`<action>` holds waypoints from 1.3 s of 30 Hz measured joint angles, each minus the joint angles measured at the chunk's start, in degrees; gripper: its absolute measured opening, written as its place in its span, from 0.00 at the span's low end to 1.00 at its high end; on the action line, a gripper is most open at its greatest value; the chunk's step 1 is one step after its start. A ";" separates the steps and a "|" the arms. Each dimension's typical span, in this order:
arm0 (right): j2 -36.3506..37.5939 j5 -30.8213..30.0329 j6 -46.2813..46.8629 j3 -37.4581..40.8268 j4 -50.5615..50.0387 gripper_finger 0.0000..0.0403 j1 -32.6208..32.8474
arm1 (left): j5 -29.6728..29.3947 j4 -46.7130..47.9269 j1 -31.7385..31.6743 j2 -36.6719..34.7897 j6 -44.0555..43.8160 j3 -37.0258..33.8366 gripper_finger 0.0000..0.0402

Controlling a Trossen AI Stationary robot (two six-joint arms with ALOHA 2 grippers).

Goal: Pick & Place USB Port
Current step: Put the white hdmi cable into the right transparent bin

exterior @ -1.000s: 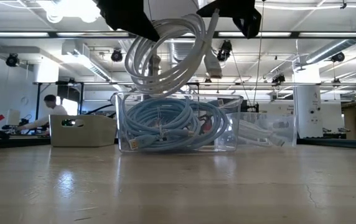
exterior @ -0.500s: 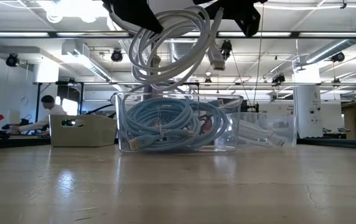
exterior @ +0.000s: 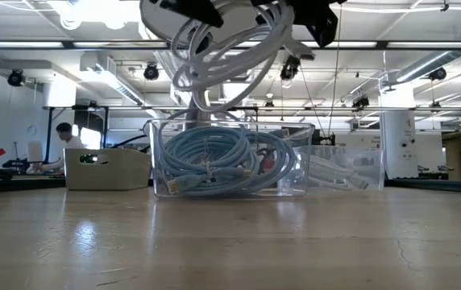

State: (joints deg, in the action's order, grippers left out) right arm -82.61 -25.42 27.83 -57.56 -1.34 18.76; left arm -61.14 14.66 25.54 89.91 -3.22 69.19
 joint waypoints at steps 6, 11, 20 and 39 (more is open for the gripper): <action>0.04 -1.60 -2.29 0.00 0.02 0.30 0.00 | 0.59 -5.25 -0.04 0.00 4.87 -0.02 0.06; 0.02 -1.59 -2.59 0.01 -0.03 0.20 0.00 | 0.64 -3.75 -0.04 0.00 4.65 -0.11 0.06; -0.01 -1.43 -2.30 0.04 -1.31 0.04 0.21 | 5.35 -2.14 -0.07 0.00 3.47 -0.11 0.06; 0.05 -1.91 -1.57 0.04 -1.74 0.03 1.81 | 7.70 -0.80 -1.27 -0.04 4.71 -1.95 0.28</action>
State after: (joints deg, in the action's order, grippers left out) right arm -82.56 -27.33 26.26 -57.52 -3.08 20.58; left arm -53.45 13.86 24.27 89.86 1.49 67.24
